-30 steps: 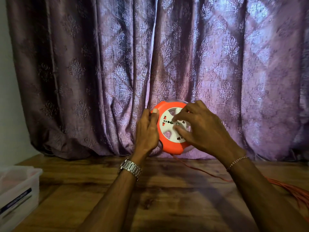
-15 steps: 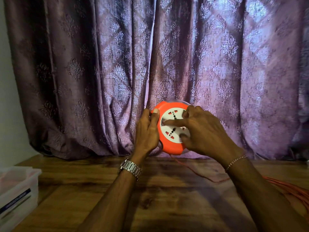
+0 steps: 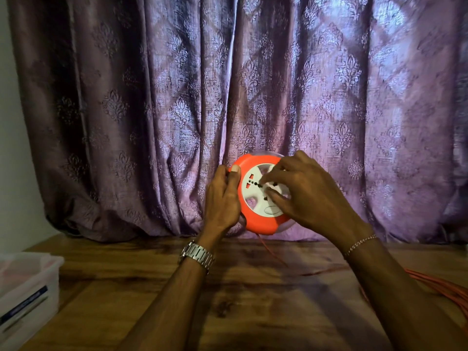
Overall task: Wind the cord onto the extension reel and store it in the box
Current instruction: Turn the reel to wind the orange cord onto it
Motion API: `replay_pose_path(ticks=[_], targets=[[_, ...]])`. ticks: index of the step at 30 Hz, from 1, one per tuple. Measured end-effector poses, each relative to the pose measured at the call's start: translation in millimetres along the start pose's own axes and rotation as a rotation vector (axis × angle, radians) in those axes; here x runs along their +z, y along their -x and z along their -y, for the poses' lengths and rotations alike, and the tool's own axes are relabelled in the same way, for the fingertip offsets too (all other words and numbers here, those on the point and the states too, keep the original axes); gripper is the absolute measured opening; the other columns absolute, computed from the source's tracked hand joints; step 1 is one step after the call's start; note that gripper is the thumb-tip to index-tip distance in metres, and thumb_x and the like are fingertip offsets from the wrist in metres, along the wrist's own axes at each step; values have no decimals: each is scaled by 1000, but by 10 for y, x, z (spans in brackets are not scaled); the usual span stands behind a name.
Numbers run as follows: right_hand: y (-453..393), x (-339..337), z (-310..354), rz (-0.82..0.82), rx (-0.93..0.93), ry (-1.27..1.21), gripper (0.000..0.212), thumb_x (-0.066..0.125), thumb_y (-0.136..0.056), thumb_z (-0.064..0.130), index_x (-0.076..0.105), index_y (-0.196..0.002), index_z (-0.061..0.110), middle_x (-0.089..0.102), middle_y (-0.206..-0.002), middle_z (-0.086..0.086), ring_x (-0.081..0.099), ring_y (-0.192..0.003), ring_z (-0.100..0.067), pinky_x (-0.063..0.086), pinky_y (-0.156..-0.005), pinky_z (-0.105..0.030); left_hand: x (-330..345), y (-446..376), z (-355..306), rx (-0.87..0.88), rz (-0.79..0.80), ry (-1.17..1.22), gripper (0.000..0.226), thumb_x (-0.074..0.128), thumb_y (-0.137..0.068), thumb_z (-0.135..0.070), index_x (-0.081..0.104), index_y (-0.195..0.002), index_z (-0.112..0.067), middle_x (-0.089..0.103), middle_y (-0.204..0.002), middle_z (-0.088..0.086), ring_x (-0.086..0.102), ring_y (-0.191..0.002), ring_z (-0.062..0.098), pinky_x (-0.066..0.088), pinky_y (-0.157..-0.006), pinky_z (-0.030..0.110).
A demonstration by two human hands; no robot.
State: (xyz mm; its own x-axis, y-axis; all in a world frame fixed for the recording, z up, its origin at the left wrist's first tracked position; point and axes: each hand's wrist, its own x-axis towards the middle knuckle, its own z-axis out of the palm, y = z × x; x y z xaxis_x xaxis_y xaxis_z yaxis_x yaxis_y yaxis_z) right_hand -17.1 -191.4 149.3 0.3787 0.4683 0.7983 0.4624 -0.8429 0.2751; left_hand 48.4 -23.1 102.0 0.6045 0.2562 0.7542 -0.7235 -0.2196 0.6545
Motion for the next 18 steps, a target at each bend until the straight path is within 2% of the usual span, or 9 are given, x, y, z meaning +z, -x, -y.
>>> replay_pose_path(ticks=[1,3,5,7,9,11,14,16,18], targets=[[-1,-8,-11,22,-35,-29,21,68,-78,16,74,-95,27,66,-107,-3,52,-95,-29,47,-76,-41,-3,-6,3,-2,1,1,50,44,-91,-66,48,-83,-17,56,-74,12,55,-73,39,49,-78,68],[3,-12,-13,125,-46,-69,41,64,-70,0,74,-92,34,61,-126,-3,49,-102,-27,48,-80,-39,-4,-8,5,-8,-5,-10,47,44,-90,-68,46,-80,-22,54,-72,5,53,-71,32,50,-78,68],[8,-10,5,218,-39,-69,53,65,-69,-1,72,-100,42,52,-138,-1,44,-109,-25,47,-86,-36,8,6,-7,-12,-10,1,49,44,-90,-68,49,-81,-19,56,-70,-1,53,-70,24,51,-76,65],[14,2,21,255,-44,-30,57,69,-71,5,68,-107,49,46,-142,1,41,-110,-23,42,-85,-31,12,19,-27,-11,-10,3,56,43,-90,-68,52,-86,-12,60,-69,-2,54,-68,20,52,-74,62],[16,11,22,238,-39,23,58,68,-73,8,65,-109,53,47,-139,2,40,-108,-21,40,-80,-30,7,25,-36,18,-4,-33,61,41,-90,-68,52,-87,-9,61,-72,-1,56,-71,28,52,-76,60],[20,12,22,210,-30,59,53,61,-77,15,62,-112,56,49,-135,1,40,-106,-21,42,-79,-32,1,27,-40,21,6,-29,62,42,-91,-67,51,-90,-6,62,-77,9,60,-78,38,52,-79,63],[44,36,32,179,18,67,54,45,-76,29,56,-120,57,53,-121,-2,47,-105,-24,45,-75,-33,-8,15,-36,-2,7,-7,63,43,-91,-67,53,-94,-5,68,-84,18,66,-82,40,53,-80,66],[70,66,36,145,70,87,57,55,-72,36,52,-124,58,56,-106,-2,53,-100,-25,46,-70,-33,-10,10,-25,8,9,-18,63,43,-90,-69,52,-93,-7,67,-86,24,66,-84,46,53,-79,67],[83,93,36,80,149,86,59,59,-65,56,52,-123,58,63,-98,0,61,-92,-25,47,-66,-33,-10,9,-25,25,6,-36,61,43,-90,-69,51,-90,-8,64,-81,23,63,-81,46,52,-77,66]])
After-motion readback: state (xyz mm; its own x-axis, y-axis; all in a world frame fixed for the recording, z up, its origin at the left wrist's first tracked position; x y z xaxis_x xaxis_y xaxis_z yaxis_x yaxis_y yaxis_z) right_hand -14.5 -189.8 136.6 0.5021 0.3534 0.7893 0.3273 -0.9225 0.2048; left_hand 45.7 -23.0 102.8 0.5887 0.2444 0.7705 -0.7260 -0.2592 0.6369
